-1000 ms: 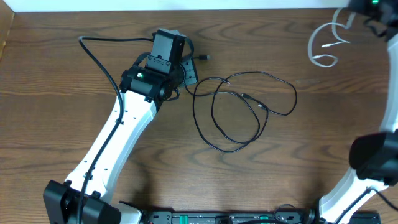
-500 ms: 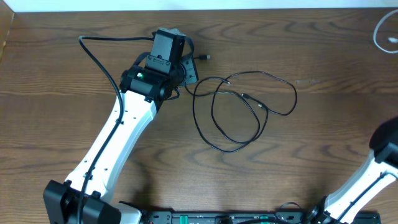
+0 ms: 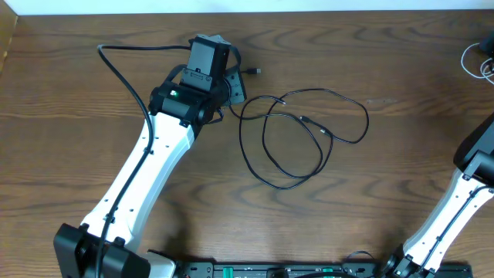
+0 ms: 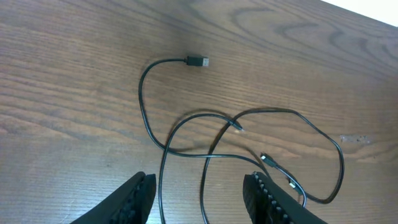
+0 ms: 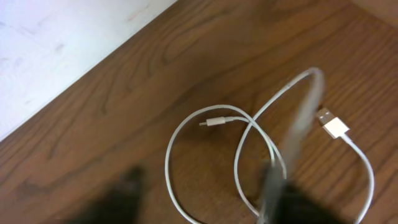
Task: Untangle cables
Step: 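Drop the white cable at the upper right table corner, then bring the right gripper back to the black cable loops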
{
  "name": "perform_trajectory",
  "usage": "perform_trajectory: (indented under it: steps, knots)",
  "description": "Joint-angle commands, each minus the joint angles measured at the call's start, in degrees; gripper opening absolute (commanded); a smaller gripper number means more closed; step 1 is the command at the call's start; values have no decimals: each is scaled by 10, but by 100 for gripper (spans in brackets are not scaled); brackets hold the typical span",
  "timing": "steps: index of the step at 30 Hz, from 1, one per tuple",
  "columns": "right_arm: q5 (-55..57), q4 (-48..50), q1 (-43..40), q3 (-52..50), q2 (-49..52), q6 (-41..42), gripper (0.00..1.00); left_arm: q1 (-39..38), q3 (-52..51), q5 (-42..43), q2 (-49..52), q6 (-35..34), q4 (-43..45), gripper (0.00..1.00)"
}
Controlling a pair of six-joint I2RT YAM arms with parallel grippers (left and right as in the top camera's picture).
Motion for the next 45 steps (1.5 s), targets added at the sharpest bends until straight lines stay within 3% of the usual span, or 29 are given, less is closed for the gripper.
perform_trajectory:
  steps: [1,16,22,27,34,45]
  knots:
    - [-4,-19,-8,8,-28,-6,99,2,-1,-4,7,3,-1,50]
    - [-52,-279,23,8,-240,-10,99,2,-1,-3,7,16,-2,50]
    - [-311,-423,59,7,-264,-143,96,3,-1,-3,7,38,-11,51]
    - [-319,-504,122,-23,-262,-223,92,7,-1,-3,7,38,-31,52]
    - [-264,-486,252,-114,-262,-266,90,53,-1,25,7,38,-50,51]
    - [-250,-321,408,-291,-262,-336,86,118,-1,62,7,43,-57,52]
